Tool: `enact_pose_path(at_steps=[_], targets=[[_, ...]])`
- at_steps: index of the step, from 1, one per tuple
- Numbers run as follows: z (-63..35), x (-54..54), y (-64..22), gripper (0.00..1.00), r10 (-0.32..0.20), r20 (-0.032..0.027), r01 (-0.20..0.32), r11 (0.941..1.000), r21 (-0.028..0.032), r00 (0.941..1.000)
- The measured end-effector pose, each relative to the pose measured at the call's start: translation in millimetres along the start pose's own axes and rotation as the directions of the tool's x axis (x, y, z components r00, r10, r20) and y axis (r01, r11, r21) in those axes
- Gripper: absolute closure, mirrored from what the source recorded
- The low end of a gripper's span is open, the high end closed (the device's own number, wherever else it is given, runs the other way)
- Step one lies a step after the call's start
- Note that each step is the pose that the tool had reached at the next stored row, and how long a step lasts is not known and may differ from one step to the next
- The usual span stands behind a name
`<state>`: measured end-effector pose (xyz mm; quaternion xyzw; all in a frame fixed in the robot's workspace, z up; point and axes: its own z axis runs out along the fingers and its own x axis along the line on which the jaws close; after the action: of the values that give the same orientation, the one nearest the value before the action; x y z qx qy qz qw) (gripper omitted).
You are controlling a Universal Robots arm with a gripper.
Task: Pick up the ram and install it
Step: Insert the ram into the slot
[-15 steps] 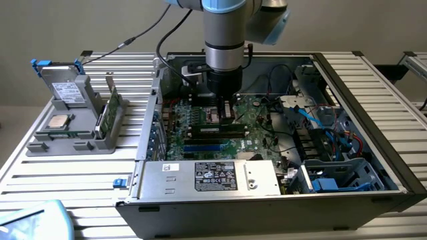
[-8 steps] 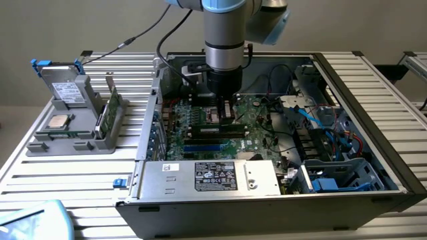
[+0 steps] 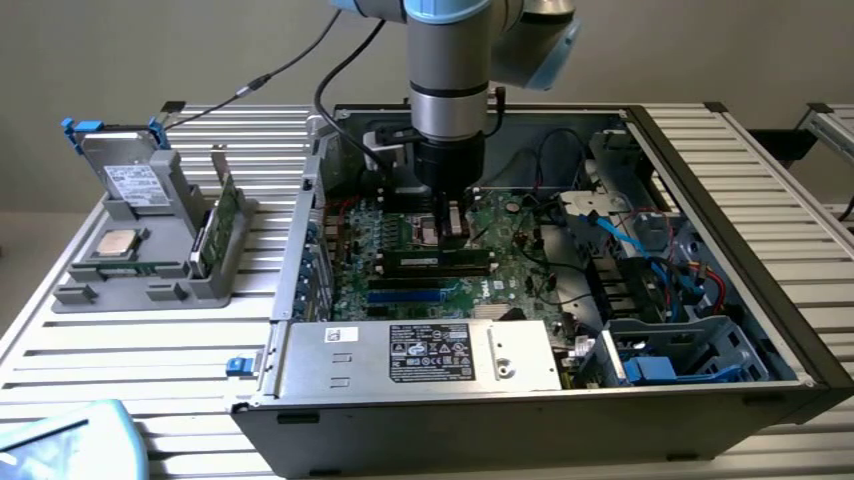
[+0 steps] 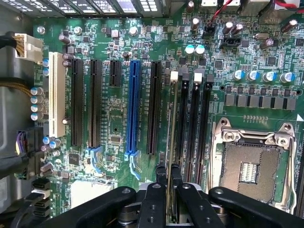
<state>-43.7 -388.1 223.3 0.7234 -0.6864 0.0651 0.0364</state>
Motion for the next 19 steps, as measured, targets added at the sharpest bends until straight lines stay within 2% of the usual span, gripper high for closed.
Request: enact_pose_path(at_steps=[19], targets=[[3.3, -2.9, 0.0, 0.86, 0.0, -0.002, 0.0, 1.0, 0.0, 1.0]])
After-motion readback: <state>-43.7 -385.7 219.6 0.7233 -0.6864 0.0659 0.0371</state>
